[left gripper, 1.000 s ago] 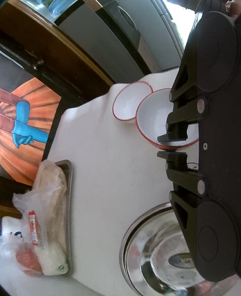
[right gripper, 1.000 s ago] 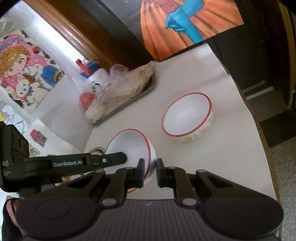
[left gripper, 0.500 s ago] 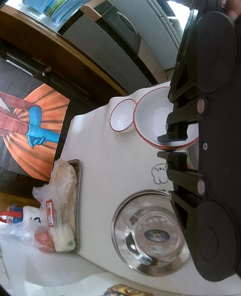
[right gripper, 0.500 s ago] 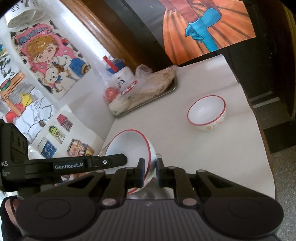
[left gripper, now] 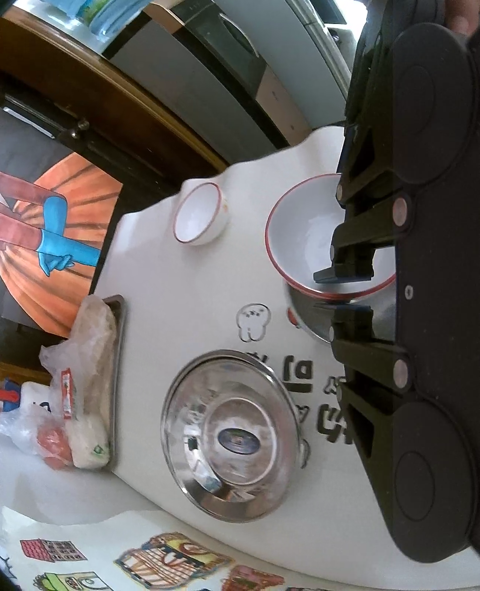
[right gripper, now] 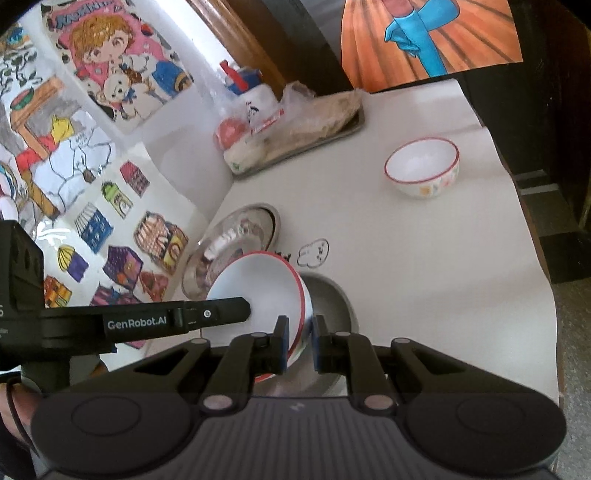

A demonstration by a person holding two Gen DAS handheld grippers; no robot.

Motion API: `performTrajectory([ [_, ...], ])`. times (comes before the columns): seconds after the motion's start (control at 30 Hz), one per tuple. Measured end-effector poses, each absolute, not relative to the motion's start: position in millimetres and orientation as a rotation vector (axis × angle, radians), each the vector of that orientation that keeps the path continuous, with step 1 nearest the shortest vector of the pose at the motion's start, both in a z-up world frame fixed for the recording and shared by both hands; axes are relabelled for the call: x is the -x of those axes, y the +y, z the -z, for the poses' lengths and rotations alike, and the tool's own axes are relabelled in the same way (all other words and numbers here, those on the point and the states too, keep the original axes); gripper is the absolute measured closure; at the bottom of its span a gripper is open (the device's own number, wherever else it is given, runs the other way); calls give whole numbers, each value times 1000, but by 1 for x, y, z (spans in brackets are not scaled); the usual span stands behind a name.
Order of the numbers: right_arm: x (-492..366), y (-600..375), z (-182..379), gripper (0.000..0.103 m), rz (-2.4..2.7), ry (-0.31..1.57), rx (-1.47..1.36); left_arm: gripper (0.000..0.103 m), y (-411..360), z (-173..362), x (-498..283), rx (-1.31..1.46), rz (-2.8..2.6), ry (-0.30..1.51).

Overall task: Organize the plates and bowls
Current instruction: 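Lift the white bowl with both grippers and carry it over the steel bowl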

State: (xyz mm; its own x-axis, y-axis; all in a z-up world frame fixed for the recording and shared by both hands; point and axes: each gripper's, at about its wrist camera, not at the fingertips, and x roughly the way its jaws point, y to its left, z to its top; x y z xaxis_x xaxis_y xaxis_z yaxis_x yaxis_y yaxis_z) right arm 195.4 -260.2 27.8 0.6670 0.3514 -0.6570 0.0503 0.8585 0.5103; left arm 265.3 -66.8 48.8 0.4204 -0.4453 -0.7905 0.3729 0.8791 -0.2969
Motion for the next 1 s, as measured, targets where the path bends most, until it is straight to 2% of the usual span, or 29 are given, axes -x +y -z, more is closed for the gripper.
performTrajectory([
  [1.0,-205,-240,-17,87,-164,944,-370,88,-74,-20,-259,-17,479,1076],
])
